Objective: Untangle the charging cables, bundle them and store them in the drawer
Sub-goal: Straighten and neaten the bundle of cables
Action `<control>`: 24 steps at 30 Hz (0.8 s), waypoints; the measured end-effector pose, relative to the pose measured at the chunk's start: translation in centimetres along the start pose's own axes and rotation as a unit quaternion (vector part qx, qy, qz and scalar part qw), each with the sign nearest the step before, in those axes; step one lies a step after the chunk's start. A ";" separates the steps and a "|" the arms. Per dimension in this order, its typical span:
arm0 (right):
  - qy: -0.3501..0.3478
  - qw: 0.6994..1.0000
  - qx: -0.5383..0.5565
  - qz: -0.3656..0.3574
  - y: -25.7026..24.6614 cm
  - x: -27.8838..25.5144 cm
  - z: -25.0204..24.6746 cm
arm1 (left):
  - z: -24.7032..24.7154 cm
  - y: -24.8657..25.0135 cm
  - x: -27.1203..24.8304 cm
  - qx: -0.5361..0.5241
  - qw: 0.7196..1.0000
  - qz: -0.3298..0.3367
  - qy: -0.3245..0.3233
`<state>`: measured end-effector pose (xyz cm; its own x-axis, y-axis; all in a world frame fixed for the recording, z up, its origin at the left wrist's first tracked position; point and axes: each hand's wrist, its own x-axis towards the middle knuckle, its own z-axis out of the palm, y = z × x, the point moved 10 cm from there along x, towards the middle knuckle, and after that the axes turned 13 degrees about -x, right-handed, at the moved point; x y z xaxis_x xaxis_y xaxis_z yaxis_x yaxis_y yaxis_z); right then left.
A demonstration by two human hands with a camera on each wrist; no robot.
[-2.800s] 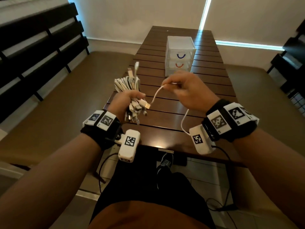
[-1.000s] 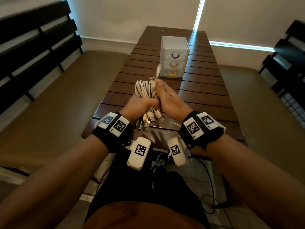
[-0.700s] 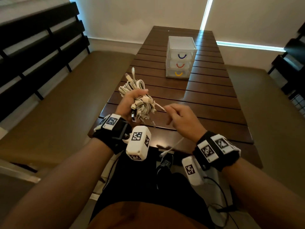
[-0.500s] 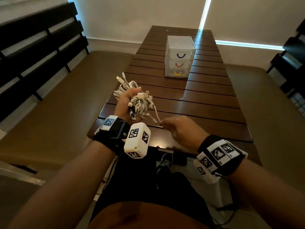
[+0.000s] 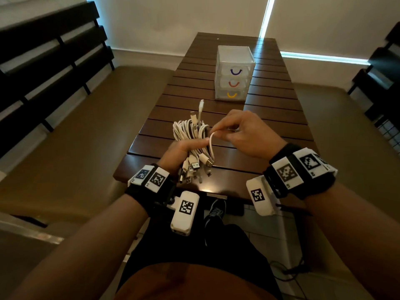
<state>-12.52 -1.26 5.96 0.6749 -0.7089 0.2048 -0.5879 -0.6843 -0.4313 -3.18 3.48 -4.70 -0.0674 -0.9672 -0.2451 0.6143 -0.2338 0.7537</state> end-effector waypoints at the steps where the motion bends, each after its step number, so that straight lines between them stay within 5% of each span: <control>1: -0.006 1.000 -0.001 0.002 -0.1 -0.1 0.2 | 0.1 -0.6 0.0 -0.025 1.000 -0.016 -0.006; 8: 0.018 0.998 -0.053 -0.008 -0.9 -0.1 0.6 | 0.5 -1.0 0.1 -0.043 0.999 -0.008 0.005; 14: 0.111 0.988 0.078 0.070 1.3 -0.5 -0.9 | 1.2 1.1 -0.4 0.079 0.995 0.056 0.027; 20: 0.034 0.993 0.066 0.096 3.3 0.2 1.7 | 1.3 0.7 1.1 0.048 0.999 0.016 0.016; 24: -0.030 0.959 0.241 0.149 4.3 0.6 5.1 | 1.6 -0.6 3.7 0.051 0.999 -0.012 0.017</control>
<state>-12.30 -3.74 -0.25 0.5415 -0.8400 -0.0349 -0.4947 -0.2848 -0.8211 -5.02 -0.15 -5.07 -0.0538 -0.9575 -0.2833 0.5301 -0.2678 0.8045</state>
